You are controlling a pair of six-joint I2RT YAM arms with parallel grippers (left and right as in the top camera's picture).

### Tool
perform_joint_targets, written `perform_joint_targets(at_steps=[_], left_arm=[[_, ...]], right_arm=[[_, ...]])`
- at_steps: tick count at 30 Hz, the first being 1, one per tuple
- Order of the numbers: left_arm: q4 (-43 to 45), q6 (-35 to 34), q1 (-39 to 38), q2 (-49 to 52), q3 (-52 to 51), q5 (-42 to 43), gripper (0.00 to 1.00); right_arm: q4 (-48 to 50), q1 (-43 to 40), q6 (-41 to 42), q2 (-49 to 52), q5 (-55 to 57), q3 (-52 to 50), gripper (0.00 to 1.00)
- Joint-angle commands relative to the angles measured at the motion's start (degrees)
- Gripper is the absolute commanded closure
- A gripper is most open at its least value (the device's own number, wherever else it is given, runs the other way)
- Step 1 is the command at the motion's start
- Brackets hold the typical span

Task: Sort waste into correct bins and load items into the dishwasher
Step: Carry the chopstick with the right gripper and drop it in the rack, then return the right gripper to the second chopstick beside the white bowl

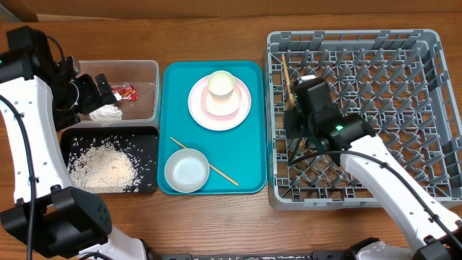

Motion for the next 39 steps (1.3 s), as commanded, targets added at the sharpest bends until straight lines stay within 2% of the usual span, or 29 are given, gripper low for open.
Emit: perform_joint_targets(at_steps=[1,22,24,25,31,34,39], left_arm=[[0.09,-0.20,0.20,-0.33,0.96,-0.55,0.00],[0.07,-0.22,0.20,-0.35,0.96,-0.55,0.00],[0.07,-0.22,0.20,-0.35,0.96,-0.55,0.00],[0.07,-0.22,0.20,-0.35,0.96,-0.55,0.00],[0.09,-0.22,0.20,-0.33,0.96,-0.55,0.00],[0.09,-0.22,0.20,-0.33,0.96,-0.55,0.00],[0.09,-0.20,0.20,-0.33,0.96,-0.55,0.00]], right_arm=[[-0.79,-1.75,0.39,-0.94,0.63,1.60,0.96],[-3.58,-2.73,0.46,4.87,1.03,1.51,0.96],[-3.63,-2.73,0.46,4.87,1.03,1.51,0.79],[-3.61,-2.71,0.46,4.87,1.03,1.51,0.77],[-3.65,-2.71,0.46,4.87,1.01,1.51,0.77],[-3.89,-2.62,0.46,4.59,0.76,1.77,0.84],[-8.02,-0.28,0.35,1.62,-6.78,6.45,0.84]])
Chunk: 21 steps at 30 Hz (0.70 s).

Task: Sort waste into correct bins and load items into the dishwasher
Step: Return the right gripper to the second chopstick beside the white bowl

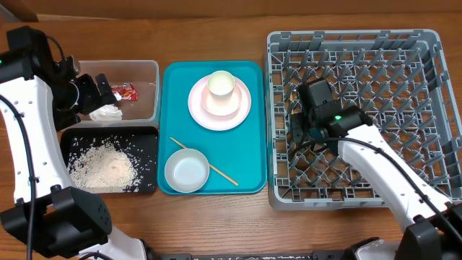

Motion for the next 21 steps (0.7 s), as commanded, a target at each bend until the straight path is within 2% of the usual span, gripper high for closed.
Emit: perform_joint_targets(at_steps=[1,6,9,14,21], left_arm=[[0.07,-0.20,0.20,-0.35,0.96,-0.55,0.00],[0.09,-0.20,0.20,-0.35,0.96,-0.55,0.00],[0.07,-0.20,0.20,-0.35,0.96,-0.55,0.00],[0.09,-0.20,0.20,-0.33,0.96,-0.55,0.00],[0.09,-0.22,0.20,-0.33,0.96,-0.55,0.00]], right_arm=[[-0.68,2.29,-0.07,-3.72,-8.13,5.33,0.84],[0.24,5.51,-0.07,-5.25,-21.33,6.16,0.84],[-0.02,8.68,0.00,-4.83,-24.92,6.01,0.84],[0.42,15.74,0.02,-4.00,-24.59,4.63,0.84],[0.72,24.44,-0.02,0.68,-17.46,4.15,0.81]])
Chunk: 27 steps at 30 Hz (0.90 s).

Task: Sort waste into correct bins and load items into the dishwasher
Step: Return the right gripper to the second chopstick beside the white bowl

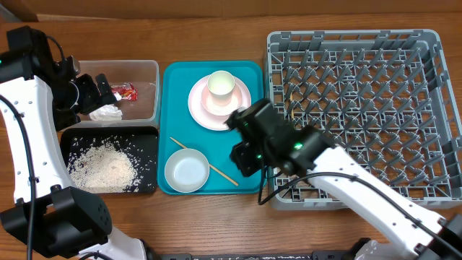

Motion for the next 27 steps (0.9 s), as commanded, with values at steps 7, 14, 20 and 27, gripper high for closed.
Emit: perform_joint_targets(at_steps=[7,14,20,27], left_arm=[[0.07,-0.20,0.20,-0.35,0.96,-0.52,0.00],[0.07,-0.20,0.20,-0.35,0.96,-0.52,0.00],[0.07,-0.20,0.20,-0.33,0.96,-0.52,0.00],[0.07,-0.20,0.20,-0.35,0.96,-0.52,0.00]], right_arm=[[3.10,9.20,-0.85,7.26,10.84,-0.72,0.75],[4.83,10.67,-1.97,11.02,11.72,-0.79,0.69],[5.27,10.67,-1.99,14.67,12.09,-0.79,0.68],[6.43,10.67,-1.97,16.79,12.11,-1.36,0.68]])
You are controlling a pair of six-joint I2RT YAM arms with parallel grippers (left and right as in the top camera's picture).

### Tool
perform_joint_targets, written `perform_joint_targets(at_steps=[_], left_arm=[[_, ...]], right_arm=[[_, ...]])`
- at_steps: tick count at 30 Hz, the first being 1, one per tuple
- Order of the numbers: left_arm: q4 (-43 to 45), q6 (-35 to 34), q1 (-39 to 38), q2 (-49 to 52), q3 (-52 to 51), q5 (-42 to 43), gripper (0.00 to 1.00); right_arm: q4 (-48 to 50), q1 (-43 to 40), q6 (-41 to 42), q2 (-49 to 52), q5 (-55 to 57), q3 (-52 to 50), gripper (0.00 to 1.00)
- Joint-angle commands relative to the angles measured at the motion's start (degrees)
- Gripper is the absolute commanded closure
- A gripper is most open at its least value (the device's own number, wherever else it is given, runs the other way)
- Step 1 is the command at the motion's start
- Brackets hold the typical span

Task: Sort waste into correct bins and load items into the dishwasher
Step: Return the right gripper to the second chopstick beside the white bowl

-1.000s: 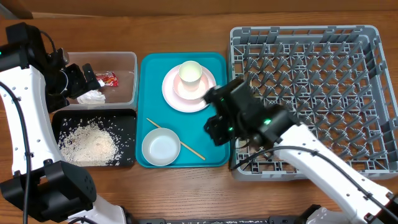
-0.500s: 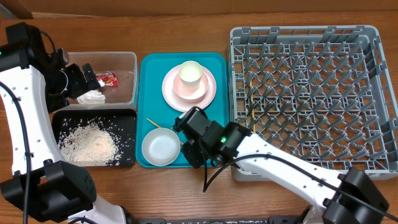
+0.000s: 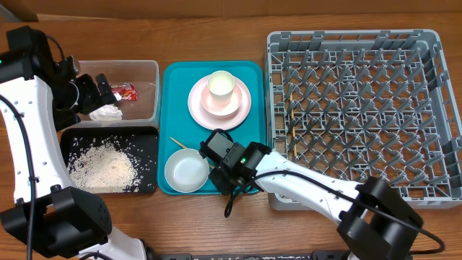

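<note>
On the teal tray (image 3: 253, 79) stand a pink plate (image 3: 242, 108) carrying a pale cup (image 3: 221, 84), and a white bowl (image 3: 185, 172). Beside the bowl lies a wooden chopstick (image 3: 180, 144), whose right end is hidden under my right gripper (image 3: 216, 153). That gripper hovers low over the tray and its fingers are covered by the wrist. Another chopstick (image 3: 291, 133) lies in the left part of the grey dish rack (image 3: 433, 43). My left gripper (image 3: 101, 90) hangs over the clear bin (image 3: 144, 68); its jaw state is unclear.
The clear bin holds a crumpled white tissue (image 3: 107, 113) and a red wrapper (image 3: 127, 92). In front of it a black tray (image 3: 148, 137) holds spilled rice (image 3: 105, 162). The right arm stretches from the front right across the rack's front left corner.
My right gripper has moved further left and forward across the tray, from beside the rack's left wall to the chopstick next to the white bowl. The left arm has not moved.
My right gripper was in the rack's left part with a chopstick upright in it. Then it was lower in the rack. Then it was outside the rack over the tray's right side, the chopstick left lying in the rack. Now it is at the tray's chopstick.
</note>
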Motion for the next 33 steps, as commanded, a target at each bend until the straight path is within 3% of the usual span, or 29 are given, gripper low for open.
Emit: perform_joint_targets(at_steps=[1,14,33], left_arm=[[0.09,-0.20,0.20,-0.33,0.96,-0.52,0.00],[0.09,-0.20,0.20,-0.35,0.96,-0.52,0.00],[0.09,-0.20,0.20,-0.33,0.96,-0.52,0.00]], right_arm=[[1.44,0.22,-0.44,0.24,0.57,-1.07,0.68],[10.58,0.15,-0.44,0.24,4.76,-7.32,0.69],[15.45,0.17,-1.73,1.09,5.66,-8.48,0.69]])
